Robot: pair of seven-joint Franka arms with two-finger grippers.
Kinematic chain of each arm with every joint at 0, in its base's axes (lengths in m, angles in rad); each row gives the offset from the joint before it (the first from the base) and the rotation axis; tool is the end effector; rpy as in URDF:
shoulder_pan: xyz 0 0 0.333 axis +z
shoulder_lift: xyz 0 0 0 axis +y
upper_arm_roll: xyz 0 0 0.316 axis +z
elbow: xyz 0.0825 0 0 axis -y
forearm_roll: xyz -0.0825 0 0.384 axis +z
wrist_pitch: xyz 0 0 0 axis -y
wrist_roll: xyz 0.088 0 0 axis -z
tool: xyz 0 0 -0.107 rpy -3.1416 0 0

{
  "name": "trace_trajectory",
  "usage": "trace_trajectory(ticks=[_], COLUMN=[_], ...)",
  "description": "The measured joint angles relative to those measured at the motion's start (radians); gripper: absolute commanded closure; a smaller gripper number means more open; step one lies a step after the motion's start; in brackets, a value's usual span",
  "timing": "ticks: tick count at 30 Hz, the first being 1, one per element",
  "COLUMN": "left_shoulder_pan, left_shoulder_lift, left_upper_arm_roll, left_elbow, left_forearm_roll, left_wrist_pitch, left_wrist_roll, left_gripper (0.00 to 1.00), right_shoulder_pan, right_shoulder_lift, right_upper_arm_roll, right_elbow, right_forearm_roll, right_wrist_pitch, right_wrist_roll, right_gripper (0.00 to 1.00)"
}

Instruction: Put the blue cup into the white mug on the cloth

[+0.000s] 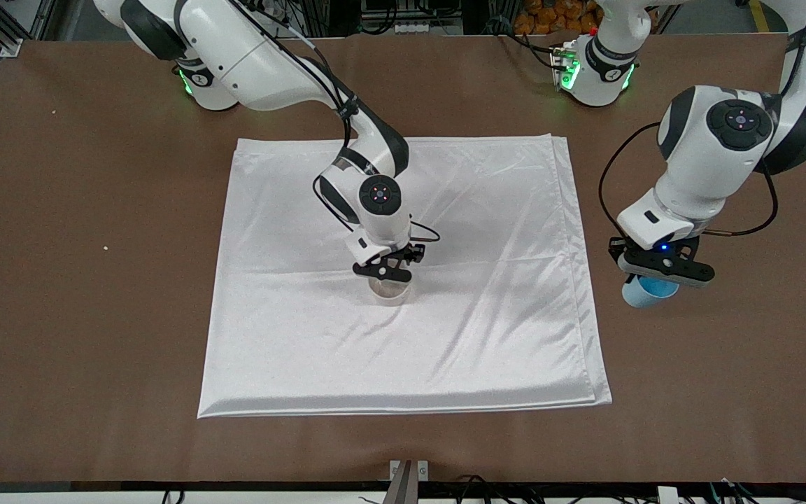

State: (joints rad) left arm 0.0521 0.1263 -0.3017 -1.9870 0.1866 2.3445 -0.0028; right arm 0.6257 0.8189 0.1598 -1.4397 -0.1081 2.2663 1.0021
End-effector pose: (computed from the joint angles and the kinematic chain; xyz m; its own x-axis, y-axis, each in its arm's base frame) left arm 0.5861 -0.1414 0.4280 0.9078 -0.3513 0.2293 -0.3313 -0.9356 -0.1219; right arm 0.5304 0.4958 0.2075 0.9802 -0.1974 -0.0169 -0.1979 -0.9797 -0.0335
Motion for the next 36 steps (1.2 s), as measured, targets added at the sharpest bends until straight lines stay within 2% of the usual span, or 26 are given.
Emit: trace_trajectory(ticks=[8, 20, 27, 36], left_shoulder_pan=[-0.002, -0.012, -0.065, -0.167], left_shoulder_lift=[0.000, 0.004, 0.039, 0.115], left_upper_arm_roll=[-0.076, -0.168, -0.177, -0.179], left_elbow=[0.079, 0.112, 0.194, 0.285], left_forearm_roll=[0.000, 0.000, 0.000, 0.000], left_wrist_pitch=[-0.111, -0.156, -0.241, -0.276], left_wrist_roll=[-0.014, -0.056, -0.061, -0.118], left_gripper=[1.00, 1.00, 1.00, 1.00], right_shoulder_pan=[0.001, -0.013, -0.088, -0.255], right_shoulder_lift=[-0.029, -0.137, -0.216, -0.281], right_upper_arm_roll=[0.006, 0.006, 0.008, 0.008], right_elbow=[0.021, 0.030, 0.033, 0.033], right_forearm_roll=[0.001, 0.001, 0.045, 0.057], right_wrist_pitch=[-0.048, -0.156, -0.254, -0.346], right_wrist_roll=[0.017, 0.014, -0.112, -0.306], right_gripper=[0.00, 0.00, 0.00, 0.00])
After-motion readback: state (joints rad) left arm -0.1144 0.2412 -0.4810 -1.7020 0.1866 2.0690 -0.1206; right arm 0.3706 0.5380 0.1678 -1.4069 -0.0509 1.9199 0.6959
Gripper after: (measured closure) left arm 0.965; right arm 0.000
